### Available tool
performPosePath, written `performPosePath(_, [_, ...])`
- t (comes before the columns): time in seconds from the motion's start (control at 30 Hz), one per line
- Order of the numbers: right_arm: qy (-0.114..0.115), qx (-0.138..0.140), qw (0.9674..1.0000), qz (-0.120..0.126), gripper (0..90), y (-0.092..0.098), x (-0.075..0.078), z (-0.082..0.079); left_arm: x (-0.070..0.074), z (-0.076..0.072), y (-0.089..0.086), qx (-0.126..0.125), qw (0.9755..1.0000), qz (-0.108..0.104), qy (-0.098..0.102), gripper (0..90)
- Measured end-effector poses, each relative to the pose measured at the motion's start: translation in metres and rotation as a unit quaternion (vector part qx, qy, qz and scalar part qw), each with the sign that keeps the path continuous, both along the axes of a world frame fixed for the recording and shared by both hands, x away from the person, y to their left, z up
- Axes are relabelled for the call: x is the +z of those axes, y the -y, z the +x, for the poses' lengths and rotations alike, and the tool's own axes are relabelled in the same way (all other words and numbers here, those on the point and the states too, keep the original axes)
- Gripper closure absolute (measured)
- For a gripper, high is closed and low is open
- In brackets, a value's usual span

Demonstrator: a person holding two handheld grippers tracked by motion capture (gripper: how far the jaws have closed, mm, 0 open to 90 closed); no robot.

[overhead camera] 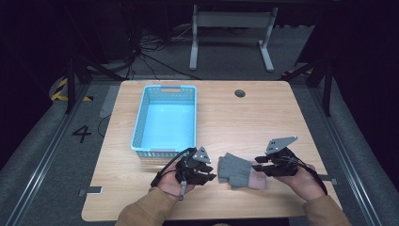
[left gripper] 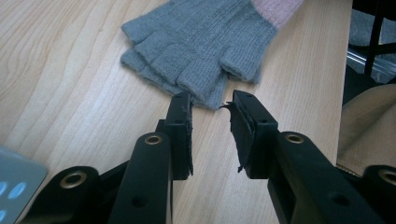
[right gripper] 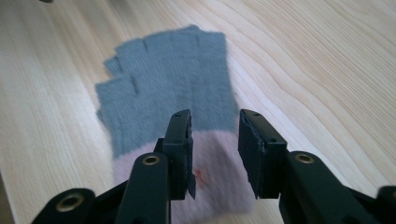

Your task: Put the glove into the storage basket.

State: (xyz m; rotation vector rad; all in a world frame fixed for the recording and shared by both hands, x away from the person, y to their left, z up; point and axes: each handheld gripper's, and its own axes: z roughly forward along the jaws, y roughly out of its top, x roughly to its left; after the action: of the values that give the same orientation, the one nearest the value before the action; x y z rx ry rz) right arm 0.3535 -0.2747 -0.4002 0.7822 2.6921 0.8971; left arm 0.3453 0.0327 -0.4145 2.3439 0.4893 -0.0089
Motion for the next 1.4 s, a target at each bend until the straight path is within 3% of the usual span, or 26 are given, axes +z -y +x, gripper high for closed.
performPosePath(0.23, [0.003, -0.024, 0.9997, -0.006, 66.4, 0.018, 0.0, -0.003, 0.0, 0.004, 0.002, 0.009, 0.9998, -0.016, -0.01, 69.1])
performPosePath(0.67, [-0.009, -0.063, 0.9978, -0.02, 67.6, 0.049, -0.004, -0.004, -0.002, 0.006, 0.007, 0.001, 0.9998, -0.014, -0.017, 71.4])
performPosePath(0.9, [-0.022, -0.057, 0.9973, -0.04, 67.5, 0.052, -0.01, -0.005, -0.007, 0.006, 0.011, -0.018, 0.9997, 0.011, -0.011, 72.9])
performPosePath(1.1, [-0.03, -0.048, 0.9973, -0.047, 67.8, 0.048, -0.013, -0.005, -0.009, 0.006, 0.013, -0.011, 0.9995, 0.01, -0.026, 72.8])
performPosePath(1.23, [-0.028, -0.03, 0.9977, -0.053, 67.8, 0.04, -0.014, -0.006, -0.011, 0.006, 0.014, -0.007, 0.9996, 0.013, -0.023, 72.7])
performPosePath(1.4, [-0.031, -0.027, 0.9975, -0.058, 67.8, 0.036, -0.015, -0.006, -0.015, 0.005, 0.017, -0.013, 0.9994, 0.023, -0.024, 71.3])
